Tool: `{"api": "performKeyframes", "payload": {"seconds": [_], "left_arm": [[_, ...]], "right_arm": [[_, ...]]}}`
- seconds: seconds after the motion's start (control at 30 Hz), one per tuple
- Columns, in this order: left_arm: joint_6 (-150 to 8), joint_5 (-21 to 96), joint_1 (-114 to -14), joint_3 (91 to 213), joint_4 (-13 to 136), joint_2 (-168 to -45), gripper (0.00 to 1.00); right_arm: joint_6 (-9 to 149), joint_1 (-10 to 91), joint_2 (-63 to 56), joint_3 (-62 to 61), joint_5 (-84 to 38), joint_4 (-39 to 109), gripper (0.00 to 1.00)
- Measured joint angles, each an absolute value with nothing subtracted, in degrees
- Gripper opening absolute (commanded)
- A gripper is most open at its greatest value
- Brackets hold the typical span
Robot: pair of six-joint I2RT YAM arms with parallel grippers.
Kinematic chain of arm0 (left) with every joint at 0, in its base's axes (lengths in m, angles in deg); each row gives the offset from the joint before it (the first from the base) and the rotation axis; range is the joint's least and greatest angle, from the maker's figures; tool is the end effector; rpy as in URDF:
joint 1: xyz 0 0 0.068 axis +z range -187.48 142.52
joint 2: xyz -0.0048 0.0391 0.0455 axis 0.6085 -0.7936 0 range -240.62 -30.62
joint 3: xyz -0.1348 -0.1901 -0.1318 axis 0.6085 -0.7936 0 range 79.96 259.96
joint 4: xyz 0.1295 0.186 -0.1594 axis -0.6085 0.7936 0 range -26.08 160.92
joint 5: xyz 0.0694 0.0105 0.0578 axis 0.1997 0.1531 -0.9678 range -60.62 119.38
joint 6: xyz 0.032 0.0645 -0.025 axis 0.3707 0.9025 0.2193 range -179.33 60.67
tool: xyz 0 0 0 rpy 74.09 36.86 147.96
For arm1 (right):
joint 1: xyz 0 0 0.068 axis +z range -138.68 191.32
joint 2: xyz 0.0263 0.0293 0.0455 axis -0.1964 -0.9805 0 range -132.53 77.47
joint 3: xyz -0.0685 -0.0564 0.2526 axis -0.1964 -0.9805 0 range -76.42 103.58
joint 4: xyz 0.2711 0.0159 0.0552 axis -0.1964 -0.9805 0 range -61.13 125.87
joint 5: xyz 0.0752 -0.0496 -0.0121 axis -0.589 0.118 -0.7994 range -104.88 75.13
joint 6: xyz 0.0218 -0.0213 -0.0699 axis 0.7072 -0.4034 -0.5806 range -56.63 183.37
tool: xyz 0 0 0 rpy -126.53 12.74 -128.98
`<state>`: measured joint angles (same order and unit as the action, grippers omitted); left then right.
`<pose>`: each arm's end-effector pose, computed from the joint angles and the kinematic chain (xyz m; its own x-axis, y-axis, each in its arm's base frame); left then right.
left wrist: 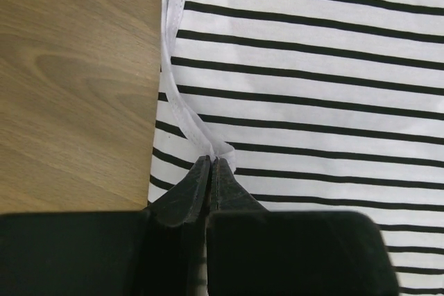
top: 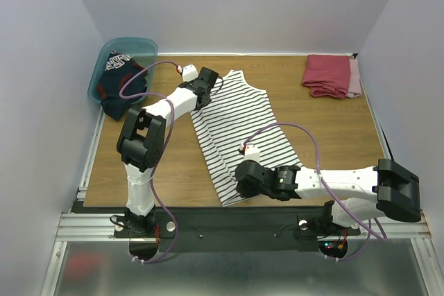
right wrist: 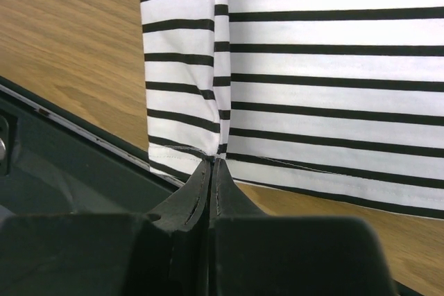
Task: Fold and stack the tank tops
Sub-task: Fold the tank top
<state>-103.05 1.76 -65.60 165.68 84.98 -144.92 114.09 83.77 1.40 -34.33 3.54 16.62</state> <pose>0.4285 -0.1950 0.1768 -0.5913 -0.3783 -0.7122 -0.3540 0.9153 -0.1922 0.1066 0.2696 0.1598 -0.8091 -0.1225 -0.5748 -0.3495 0.8865 0.3031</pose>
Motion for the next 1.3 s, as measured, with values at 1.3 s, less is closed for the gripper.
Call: {"api": "performKeyframes", "payload": {"seconds": [1.3], "left_arm": [[-101.9, 3.9, -70.8, 181.4, 89.0, -156.2, 0.25]], "right_arm": [[120.1, 83.8, 7.5, -39.7, 12.3, 10.1, 0.17]]}}
